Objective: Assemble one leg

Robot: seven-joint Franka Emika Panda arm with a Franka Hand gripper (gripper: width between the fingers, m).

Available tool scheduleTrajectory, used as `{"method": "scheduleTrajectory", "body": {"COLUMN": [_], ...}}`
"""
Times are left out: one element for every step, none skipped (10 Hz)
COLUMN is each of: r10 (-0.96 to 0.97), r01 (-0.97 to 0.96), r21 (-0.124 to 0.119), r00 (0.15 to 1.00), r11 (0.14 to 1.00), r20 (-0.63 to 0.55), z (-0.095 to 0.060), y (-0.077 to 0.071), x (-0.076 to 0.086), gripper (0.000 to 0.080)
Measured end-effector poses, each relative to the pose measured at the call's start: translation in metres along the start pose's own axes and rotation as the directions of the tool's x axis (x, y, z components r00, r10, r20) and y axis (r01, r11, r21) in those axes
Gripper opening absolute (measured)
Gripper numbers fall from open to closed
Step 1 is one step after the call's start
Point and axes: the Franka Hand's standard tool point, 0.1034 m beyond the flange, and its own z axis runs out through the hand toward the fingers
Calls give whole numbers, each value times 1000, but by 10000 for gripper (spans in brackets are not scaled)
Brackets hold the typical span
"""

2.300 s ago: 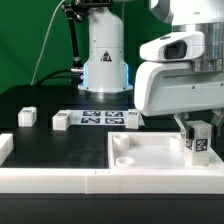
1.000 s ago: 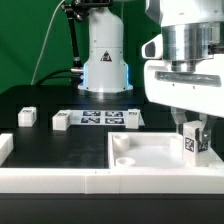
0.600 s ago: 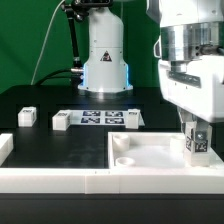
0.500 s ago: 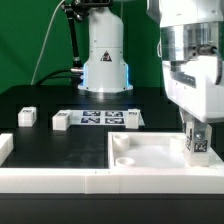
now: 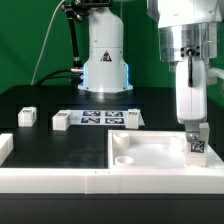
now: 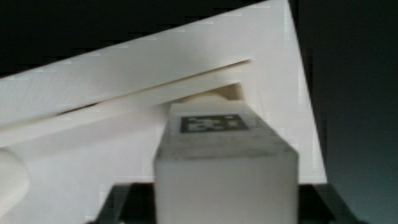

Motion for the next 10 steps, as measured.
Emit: {"method": "scheduleTrajectory", "body": {"r10": [-3, -4, -4, -5, -6, -6, -7, -7, -8, -9], "r01": [3, 4, 4, 5, 6, 6, 7, 7, 8, 9], "r21": [0, 0, -1, -1, -1, -1, -1, -1, -1, -1], "r00": [1000, 1000, 1000, 1000, 1000, 1000, 1000, 1000, 1000, 1000], "r11": [1000, 1000, 1000, 1000, 1000, 1000, 1000, 1000, 1000, 1000], "r20": [0, 0, 0, 0, 0, 0, 0, 0, 0, 0], "z": [0, 0, 0, 0, 0, 0, 1, 1, 1, 1], "y": [0, 0, 0, 1, 1, 1, 1, 1, 1, 1], "x": [0, 0, -1, -1, -1, -1, -1, -1, -2, -2], "gripper": [526, 526, 624, 642, 642, 648, 649, 649, 649, 649]}}
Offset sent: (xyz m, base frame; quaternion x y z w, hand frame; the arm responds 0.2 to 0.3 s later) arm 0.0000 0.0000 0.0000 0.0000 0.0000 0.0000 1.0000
